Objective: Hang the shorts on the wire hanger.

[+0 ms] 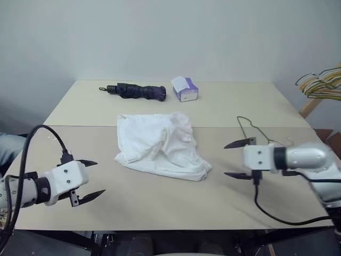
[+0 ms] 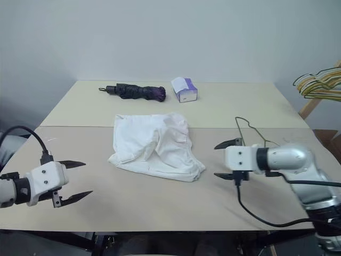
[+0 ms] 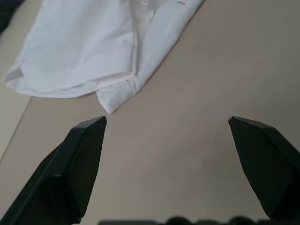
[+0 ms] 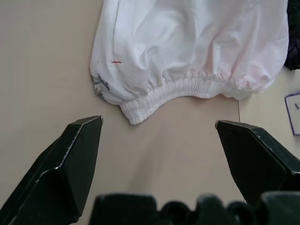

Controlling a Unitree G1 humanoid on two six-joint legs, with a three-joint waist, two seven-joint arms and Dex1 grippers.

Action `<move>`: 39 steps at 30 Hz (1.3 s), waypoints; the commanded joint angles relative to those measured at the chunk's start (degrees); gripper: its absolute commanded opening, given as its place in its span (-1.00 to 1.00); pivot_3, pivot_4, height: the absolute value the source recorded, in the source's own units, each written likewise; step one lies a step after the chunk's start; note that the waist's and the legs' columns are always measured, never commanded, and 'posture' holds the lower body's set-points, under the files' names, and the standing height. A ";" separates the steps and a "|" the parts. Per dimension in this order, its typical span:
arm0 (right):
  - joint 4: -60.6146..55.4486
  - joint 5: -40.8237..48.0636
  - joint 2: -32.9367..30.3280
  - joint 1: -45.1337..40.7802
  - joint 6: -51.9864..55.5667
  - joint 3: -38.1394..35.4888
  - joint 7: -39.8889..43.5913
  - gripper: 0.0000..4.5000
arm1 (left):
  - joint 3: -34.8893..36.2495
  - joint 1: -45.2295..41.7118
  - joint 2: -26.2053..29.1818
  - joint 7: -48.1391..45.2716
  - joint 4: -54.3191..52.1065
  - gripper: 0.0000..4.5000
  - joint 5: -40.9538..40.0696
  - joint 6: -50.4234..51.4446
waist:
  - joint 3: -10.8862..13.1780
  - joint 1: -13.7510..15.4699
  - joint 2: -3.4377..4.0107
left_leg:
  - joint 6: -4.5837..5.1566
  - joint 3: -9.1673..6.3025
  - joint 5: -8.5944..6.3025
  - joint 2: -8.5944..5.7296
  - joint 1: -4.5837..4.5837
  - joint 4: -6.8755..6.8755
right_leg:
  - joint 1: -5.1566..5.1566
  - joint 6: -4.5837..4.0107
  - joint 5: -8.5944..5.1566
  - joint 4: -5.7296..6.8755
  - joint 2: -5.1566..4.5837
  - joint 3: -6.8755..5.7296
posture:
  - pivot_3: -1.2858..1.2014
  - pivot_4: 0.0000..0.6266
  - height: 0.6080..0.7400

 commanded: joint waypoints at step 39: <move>23.27 -22.98 11.85 -10.58 -18.04 15.26 -14.73 -0.99 | -19.84 -25.52 -13.74 11.70 36.11 1.00 10.51 -14.16 | -0.11 -1.63 -0.04 | -0.03 0.11 0.02 -0.01 0.24 -0.07 | 0.15 0.18 0.26 0.09 0.04 0.12 | 0.13 -1.00 1.00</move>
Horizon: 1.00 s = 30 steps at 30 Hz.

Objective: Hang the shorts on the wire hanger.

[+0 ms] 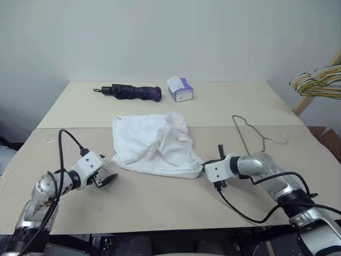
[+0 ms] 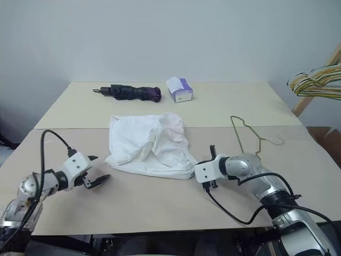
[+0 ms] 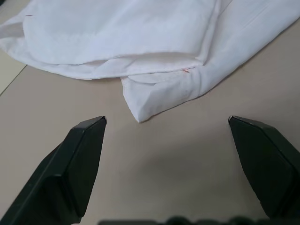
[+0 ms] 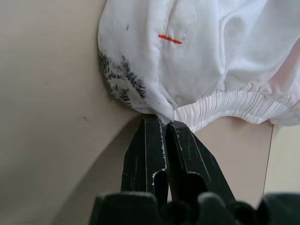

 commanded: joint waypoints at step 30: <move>-5.37 0.70 -0.17 0.84 5.49 -2.16 -0.02 -1.00 | -6.88 -8.33 1.76 -3.73 12.57 -0.99 1.16 -2.18 | -0.58 -0.84 0.76 | 0.00 0.00 0.00 0.00 0.54 -0.08 | 0.52 0.05 -0.05 -0.04 0.00 0.00 | 0.11 -1.00 1.00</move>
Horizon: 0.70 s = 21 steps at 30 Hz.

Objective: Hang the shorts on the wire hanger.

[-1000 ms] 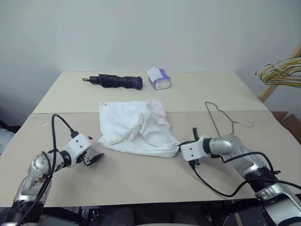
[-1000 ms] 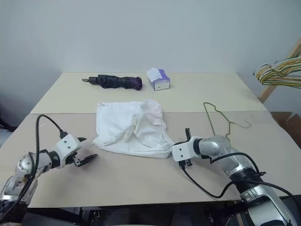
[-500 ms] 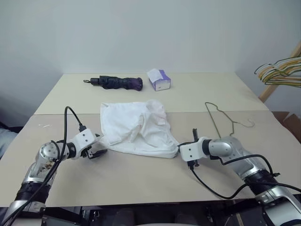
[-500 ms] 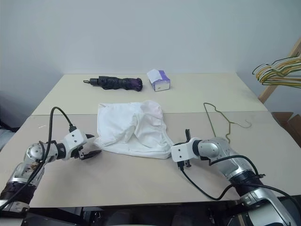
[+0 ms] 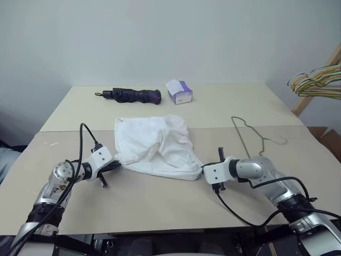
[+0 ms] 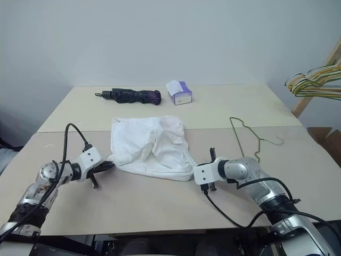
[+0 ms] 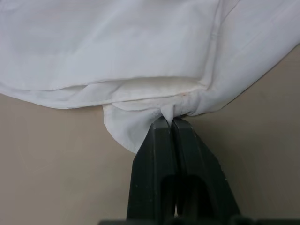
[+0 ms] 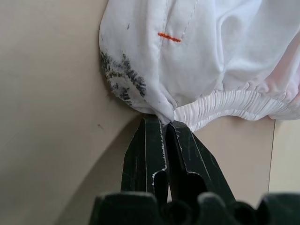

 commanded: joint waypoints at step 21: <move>-34.31 14.97 -16.84 6.96 13.56 -7.30 19.93 -1.00 | 30.57 44.83 25.22 -25.71 -50.76 -0.99 -12.64 14.40 | 0.57 -0.81 -0.75 | -0.01 0.10 -0.01 0.08 -0.46 -0.26 | -0.69 -0.21 -0.43 -0.04 -0.02 0.05 | 0.12 -1.00 1.00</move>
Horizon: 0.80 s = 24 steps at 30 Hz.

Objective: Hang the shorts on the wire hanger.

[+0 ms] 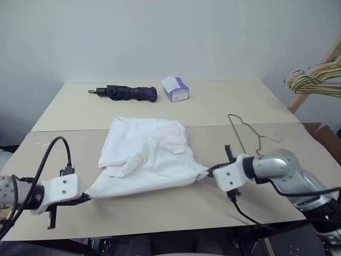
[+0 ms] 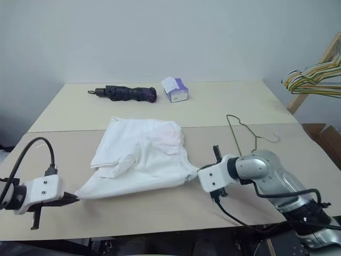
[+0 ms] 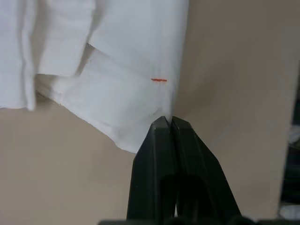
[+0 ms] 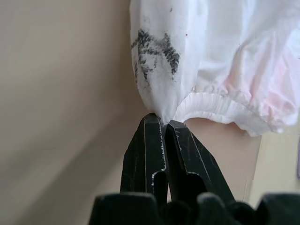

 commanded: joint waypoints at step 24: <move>15.32 5.35 16.54 -25.76 28.32 -5.66 -11.80 -1.00 | -15.83 -52.75 -21.69 28.61 12.57 -0.99 10.40 17.53 | 0.02 2.51 -0.47 | -0.04 -0.34 0.22 -0.11 0.13 0.12 | 0.28 -0.07 0.41 0.10 0.18 -0.08 | 0.13 -1.00 1.00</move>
